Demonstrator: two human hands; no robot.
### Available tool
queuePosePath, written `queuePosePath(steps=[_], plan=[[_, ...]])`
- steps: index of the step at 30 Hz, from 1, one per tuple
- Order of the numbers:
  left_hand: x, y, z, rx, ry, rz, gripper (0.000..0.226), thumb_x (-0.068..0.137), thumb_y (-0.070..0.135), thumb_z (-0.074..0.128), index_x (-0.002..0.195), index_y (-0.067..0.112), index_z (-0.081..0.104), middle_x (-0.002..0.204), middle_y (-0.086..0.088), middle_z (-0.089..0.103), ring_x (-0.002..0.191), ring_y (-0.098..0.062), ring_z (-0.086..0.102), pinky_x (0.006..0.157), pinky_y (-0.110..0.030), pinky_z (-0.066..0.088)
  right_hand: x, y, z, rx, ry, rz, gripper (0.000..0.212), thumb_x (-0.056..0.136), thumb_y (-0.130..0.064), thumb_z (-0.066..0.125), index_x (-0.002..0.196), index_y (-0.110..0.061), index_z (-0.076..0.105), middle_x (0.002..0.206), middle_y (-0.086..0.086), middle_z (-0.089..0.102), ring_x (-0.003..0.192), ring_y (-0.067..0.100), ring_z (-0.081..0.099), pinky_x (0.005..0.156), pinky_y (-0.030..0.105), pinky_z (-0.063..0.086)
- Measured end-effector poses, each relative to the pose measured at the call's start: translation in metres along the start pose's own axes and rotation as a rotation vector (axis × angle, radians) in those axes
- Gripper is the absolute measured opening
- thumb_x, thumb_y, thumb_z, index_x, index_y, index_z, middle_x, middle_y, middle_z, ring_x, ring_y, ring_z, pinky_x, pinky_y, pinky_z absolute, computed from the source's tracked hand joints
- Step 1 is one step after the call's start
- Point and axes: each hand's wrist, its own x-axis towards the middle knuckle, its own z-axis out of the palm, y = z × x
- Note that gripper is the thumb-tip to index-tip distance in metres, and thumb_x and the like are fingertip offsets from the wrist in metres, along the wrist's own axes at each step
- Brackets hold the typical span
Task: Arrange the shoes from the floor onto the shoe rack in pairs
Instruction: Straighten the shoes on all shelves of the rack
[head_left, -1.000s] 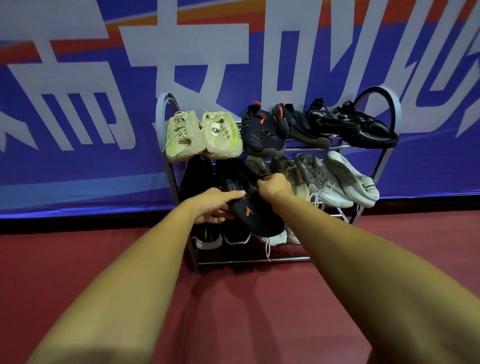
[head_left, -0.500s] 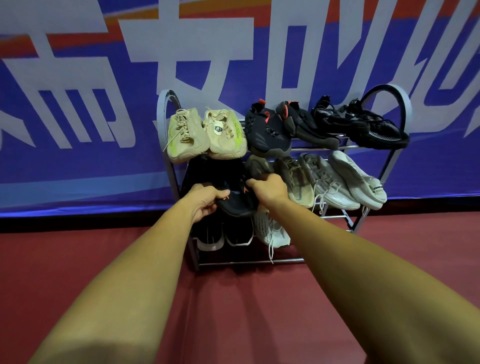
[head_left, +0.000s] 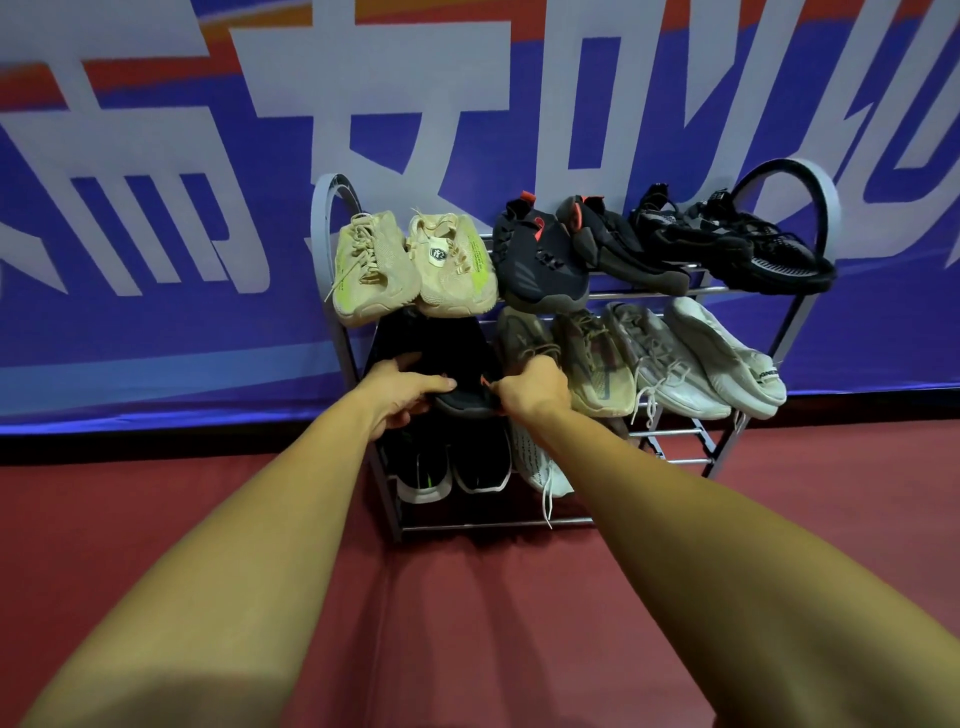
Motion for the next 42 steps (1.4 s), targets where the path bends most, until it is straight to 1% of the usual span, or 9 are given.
queuePosePath(steps=[6,9,12,14,18,25,29,33,42], plan=[[0.002,-0.001,-0.002,0.027,0.03,0.05,0.018,0.085,0.012,0.074,0.098,0.018,0.062,0.047,0.014,0.059,0.044,0.004,0.058,0.05,-0.02,0.03,-0.001,-0.007,0.008,-0.002,0.091,-0.051,0.033,0.088,-0.035,0.068,0.108,-0.008,0.071,0.111,0.015,0.07,0.106,0.038,0.064,0.081,0.036,0.049],[0.008,-0.004,-0.001,0.096,0.087,0.088,0.028,0.082,0.009,0.077,0.107,0.01,0.066,0.072,0.002,0.068,0.063,-0.009,0.064,0.046,-0.015,0.043,-0.001,-0.004,0.009,-0.076,0.036,-0.133,0.035,0.089,-0.041,0.066,0.113,-0.015,0.073,0.112,0.013,0.071,0.108,0.035,0.064,0.082,0.034,0.048],[0.013,-0.006,0.002,0.321,0.16,0.149,0.059,0.07,0.02,0.087,0.125,0.011,0.066,0.116,-0.006,0.07,0.104,-0.023,0.067,0.09,-0.031,0.055,-0.004,-0.004,0.007,-0.202,-0.067,-0.252,0.035,0.088,-0.041,0.067,0.117,-0.023,0.071,0.115,0.009,0.071,0.109,0.033,0.065,0.086,0.035,0.052],[0.013,-0.004,0.004,0.418,0.196,0.152,0.066,0.069,0.026,0.087,0.129,0.012,0.063,0.124,-0.007,0.066,0.117,-0.026,0.061,0.1,-0.034,0.05,-0.006,-0.005,0.004,-0.21,-0.103,-0.291,0.04,0.086,-0.04,0.069,0.123,-0.023,0.068,0.118,0.009,0.07,0.11,0.031,0.064,0.089,0.036,0.053],[0.007,0.001,0.009,0.579,0.215,0.194,0.062,0.067,0.036,0.081,0.123,0.015,0.066,0.124,-0.01,0.066,0.112,-0.029,0.062,0.089,-0.031,0.051,-0.005,-0.001,-0.004,-0.242,-0.128,-0.312,0.041,0.083,-0.039,0.069,0.12,-0.022,0.069,0.116,0.007,0.071,0.108,0.029,0.065,0.088,0.037,0.054],[-0.011,0.012,0.033,0.777,0.148,0.364,0.057,0.071,0.04,0.077,0.123,0.022,0.065,0.123,-0.006,0.067,0.113,-0.027,0.062,0.095,-0.036,0.052,-0.008,0.015,-0.037,-0.369,-0.104,-0.364,0.019,0.078,-0.036,0.065,0.075,-0.02,0.056,0.08,0.003,0.064,0.081,0.03,0.063,0.061,0.031,0.042],[-0.018,0.016,0.06,0.841,0.036,0.436,0.054,0.07,0.041,0.077,0.12,0.023,0.064,0.122,-0.008,0.062,0.111,-0.027,0.061,0.095,-0.041,0.051,-0.012,0.027,-0.066,-0.424,-0.068,-0.393,0.024,0.082,-0.033,0.067,0.098,-0.015,0.067,0.092,0.006,0.069,0.09,0.028,0.064,0.07,0.035,0.051],[-0.019,0.017,0.086,0.903,-0.035,0.492,0.063,0.065,0.046,0.075,0.123,0.025,0.063,0.12,-0.009,0.057,0.111,-0.029,0.06,0.097,-0.04,0.05,-0.009,0.044,-0.088,-0.489,-0.038,-0.393,0.025,0.081,-0.035,0.067,0.097,-0.015,0.064,0.099,0.009,0.068,0.095,0.031,0.063,0.066,0.032,0.042],[-0.004,0.012,0.115,1.034,-0.001,0.523,0.076,0.07,0.041,0.079,0.137,0.027,0.045,0.132,-0.014,0.051,0.119,-0.038,0.042,0.098,-0.041,0.044,-0.008,0.065,-0.116,-0.483,-0.023,-0.385,0.046,0.085,-0.04,0.067,0.121,-0.012,0.065,0.111,0.012,0.07,0.104,0.031,0.064,0.082,0.041,0.054]])
